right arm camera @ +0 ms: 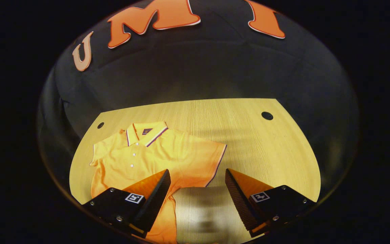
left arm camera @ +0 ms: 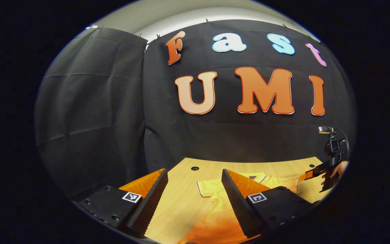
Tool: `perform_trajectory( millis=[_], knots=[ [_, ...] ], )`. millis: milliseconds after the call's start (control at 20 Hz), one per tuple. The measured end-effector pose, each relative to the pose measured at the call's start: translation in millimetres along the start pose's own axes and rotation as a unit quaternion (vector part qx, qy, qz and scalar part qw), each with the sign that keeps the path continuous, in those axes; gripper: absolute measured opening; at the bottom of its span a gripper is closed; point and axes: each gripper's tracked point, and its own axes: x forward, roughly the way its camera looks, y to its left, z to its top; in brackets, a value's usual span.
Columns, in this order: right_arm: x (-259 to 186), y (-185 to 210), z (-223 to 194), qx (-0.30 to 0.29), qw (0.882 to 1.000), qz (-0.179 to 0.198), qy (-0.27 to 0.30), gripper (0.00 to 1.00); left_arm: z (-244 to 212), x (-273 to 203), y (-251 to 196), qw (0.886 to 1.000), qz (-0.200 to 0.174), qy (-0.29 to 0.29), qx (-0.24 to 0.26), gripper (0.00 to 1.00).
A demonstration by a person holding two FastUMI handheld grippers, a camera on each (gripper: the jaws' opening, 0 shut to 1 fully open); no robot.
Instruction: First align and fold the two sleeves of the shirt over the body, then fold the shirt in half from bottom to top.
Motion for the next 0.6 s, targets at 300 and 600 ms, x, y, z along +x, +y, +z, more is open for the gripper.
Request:
perform_trajectory(
  millis=[300,600],
  knots=[
    [42.7,-11.5,-4.2,-0.013,0.997,-0.008,0.08,0.98,-17.6,2.3,3.8,0.999,0.025,0.028,0.004,0.98],
    [88.2,-18.8,-17.0,-0.011,0.987,-0.014,0.162,0.96,-26.2,8.8,-0.8,0.998,0.035,0.052,0.011,0.98]
  ],
)
